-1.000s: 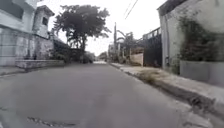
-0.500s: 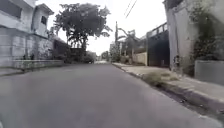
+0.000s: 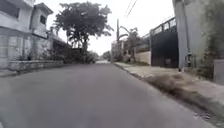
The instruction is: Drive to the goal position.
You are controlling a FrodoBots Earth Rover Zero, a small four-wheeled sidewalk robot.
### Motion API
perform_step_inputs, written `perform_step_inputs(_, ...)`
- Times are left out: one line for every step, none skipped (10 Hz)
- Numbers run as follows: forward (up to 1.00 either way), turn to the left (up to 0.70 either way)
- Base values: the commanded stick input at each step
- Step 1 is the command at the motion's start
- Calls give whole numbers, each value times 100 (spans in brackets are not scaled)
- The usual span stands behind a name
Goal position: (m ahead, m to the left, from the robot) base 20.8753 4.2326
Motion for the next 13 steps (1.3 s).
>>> perform_step_inputs(100,0)
perform_step_inputs(100,0)
perform_step_inputs(100,0)
perform_step_inputs(100,0)
perform_step_inputs(100,0)
perform_step_inputs(100,0)
perform_step_inputs(100,0)
perform_step_inputs(100,0)
perform_step_inputs(100,0)
perform_step_inputs(100,0)
perform_step_inputs(100,0)
perform_step_inputs(100,0)
perform_step_inputs(100,0)
